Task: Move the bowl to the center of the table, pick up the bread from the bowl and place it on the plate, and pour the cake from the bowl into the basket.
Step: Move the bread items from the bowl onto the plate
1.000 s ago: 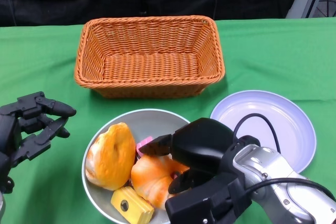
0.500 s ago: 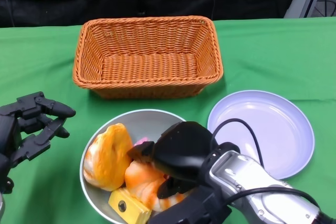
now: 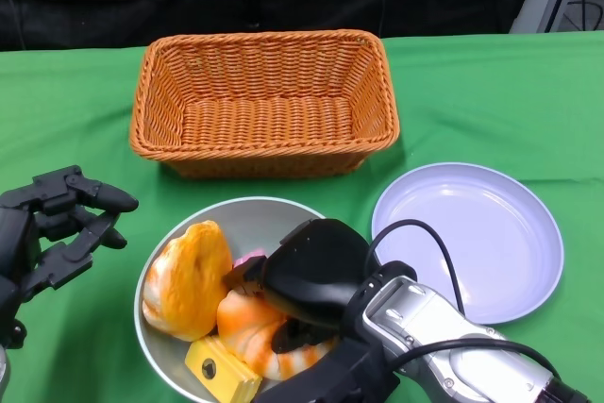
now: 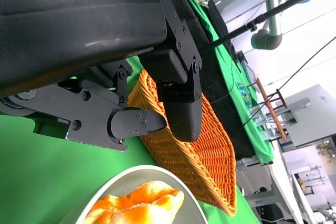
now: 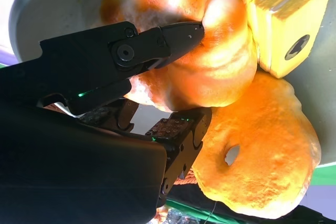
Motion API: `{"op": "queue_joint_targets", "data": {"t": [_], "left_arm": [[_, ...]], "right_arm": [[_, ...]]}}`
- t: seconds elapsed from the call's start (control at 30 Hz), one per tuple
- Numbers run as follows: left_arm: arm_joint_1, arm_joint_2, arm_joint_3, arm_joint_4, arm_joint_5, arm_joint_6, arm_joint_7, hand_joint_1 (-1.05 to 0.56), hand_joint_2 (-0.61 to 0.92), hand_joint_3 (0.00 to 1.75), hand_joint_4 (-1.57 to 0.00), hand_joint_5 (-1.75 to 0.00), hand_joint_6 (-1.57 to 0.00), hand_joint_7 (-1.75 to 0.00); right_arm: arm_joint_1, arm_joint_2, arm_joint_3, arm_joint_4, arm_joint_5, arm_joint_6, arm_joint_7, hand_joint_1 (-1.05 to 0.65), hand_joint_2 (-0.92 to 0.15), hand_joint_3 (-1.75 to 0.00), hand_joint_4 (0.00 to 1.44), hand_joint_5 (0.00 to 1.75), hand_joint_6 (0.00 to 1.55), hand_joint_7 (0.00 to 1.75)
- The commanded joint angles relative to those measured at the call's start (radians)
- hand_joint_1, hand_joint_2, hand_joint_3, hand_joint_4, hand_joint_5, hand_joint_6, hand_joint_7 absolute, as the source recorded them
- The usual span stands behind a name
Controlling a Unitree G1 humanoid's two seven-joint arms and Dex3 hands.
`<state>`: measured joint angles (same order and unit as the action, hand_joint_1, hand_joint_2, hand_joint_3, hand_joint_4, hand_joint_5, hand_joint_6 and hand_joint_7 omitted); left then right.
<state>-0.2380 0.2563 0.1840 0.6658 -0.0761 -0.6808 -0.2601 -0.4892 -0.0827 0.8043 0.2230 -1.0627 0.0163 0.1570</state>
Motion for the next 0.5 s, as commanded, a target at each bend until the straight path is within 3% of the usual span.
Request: {"op": "queue_joint_targets", "data": {"t": [0.03,0.07,0.1,0.17,0.3,0.5], "left_arm": [[0.001,0.024,0.001,0.012,0.012,-0.004,0.010,-0.10,0.88,0.44,-0.83,-1.21,-0.87,-0.90],[0.000,0.026,0.001,0.015,0.015,-0.008,0.012,-0.11,0.88,0.43,-0.83,-1.20,-0.87,-0.90],[-0.001,0.027,0.001,0.016,0.019,-0.010,0.014,-0.11,0.88,0.43,-0.84,-1.20,-0.87,-0.90],[-0.003,0.027,0.001,0.019,0.020,-0.013,0.013,-0.11,0.88,0.43,-0.85,-1.20,-0.87,-0.89],[-0.006,0.026,0.002,0.026,0.017,-0.018,0.007,-0.10,0.88,0.44,-0.85,-1.21,-0.87,-0.90],[-0.004,0.024,0.002,0.024,0.013,-0.019,0.004,-0.11,0.88,0.44,-0.83,-1.20,-0.86,-0.90]], "right_arm": [[0.022,0.008,0.012,0.054,0.026,-0.019,-0.003,-0.19,-0.92,0.00,0.69,0.90,0.73,0.00],[0.025,0.014,0.000,0.072,0.046,-0.029,-0.026,-0.17,-0.92,0.00,0.72,1.23,0.76,0.01],[0.025,0.017,-0.008,0.089,0.061,-0.041,-0.050,-0.16,-0.92,0.00,0.71,1.38,0.78,0.02],[0.020,0.014,-0.014,0.107,0.076,-0.058,-0.078,-0.15,-0.91,0.00,0.68,1.49,0.80,0.02],[0.005,0.006,-0.037,0.121,0.116,-0.100,-0.112,-0.18,-0.90,0.00,0.65,1.37,0.84,0.02],[-0.008,0.010,-0.096,0.118,0.196,-0.139,-0.120,-0.21,-0.92,0.00,0.75,1.10,1.01,0.05]]}}
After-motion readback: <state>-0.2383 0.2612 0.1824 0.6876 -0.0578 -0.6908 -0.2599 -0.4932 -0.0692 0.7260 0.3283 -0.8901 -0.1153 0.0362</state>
